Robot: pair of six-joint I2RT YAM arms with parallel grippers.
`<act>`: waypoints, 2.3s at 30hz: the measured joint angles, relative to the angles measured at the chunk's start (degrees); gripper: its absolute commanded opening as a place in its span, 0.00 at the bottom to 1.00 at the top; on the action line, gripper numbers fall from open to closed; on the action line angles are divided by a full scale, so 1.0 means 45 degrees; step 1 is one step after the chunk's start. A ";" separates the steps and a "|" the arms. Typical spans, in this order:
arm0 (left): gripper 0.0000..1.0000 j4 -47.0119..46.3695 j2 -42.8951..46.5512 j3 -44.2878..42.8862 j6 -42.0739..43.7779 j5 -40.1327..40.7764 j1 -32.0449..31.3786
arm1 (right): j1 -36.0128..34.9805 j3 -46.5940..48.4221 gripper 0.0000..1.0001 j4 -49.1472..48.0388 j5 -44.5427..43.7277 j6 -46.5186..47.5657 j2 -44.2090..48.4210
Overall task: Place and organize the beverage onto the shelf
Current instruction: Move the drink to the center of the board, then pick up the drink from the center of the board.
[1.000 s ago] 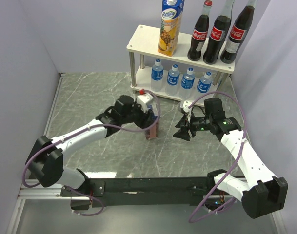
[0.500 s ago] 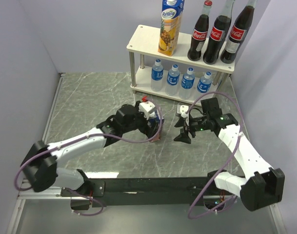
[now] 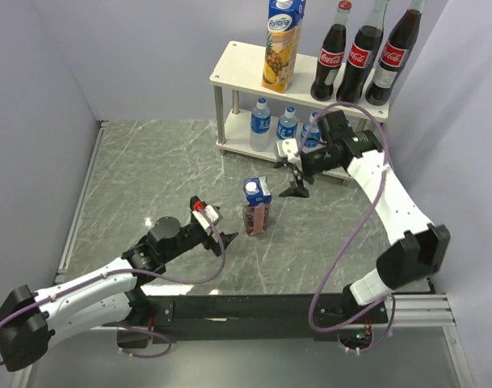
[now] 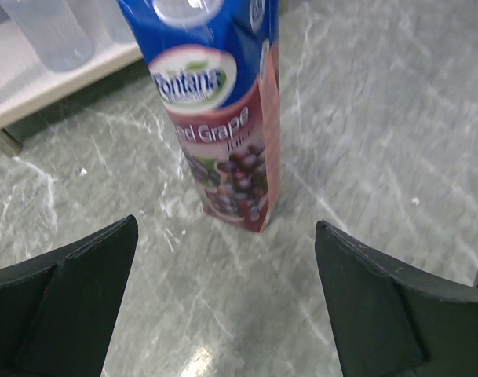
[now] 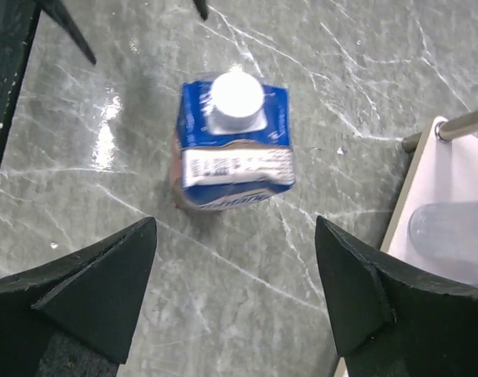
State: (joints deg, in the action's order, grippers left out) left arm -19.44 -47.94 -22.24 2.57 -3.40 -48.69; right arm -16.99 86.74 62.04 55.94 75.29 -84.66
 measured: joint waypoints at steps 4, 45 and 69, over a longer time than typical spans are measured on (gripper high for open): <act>1.00 -0.0627 -0.0787 0.0316 0.0942 -0.0087 -0.0010 | -0.0520 0.1564 0.89 0.0748 -0.0457 0.0010 -0.1292; 0.99 -0.6246 -0.5139 0.1088 0.1579 -0.3254 0.2142 | -0.2696 0.3186 0.00 0.1681 -0.2977 -0.2157 -0.3827; 0.99 -0.6382 -0.8427 -0.1982 0.1258 -0.7291 0.2195 | -0.2681 0.4265 0.00 0.3857 -0.2793 -0.1987 -0.2574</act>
State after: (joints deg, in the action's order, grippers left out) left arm -48.16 -85.86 -31.16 8.23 -36.21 -38.81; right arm -29.06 105.93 79.40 43.38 66.35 -96.25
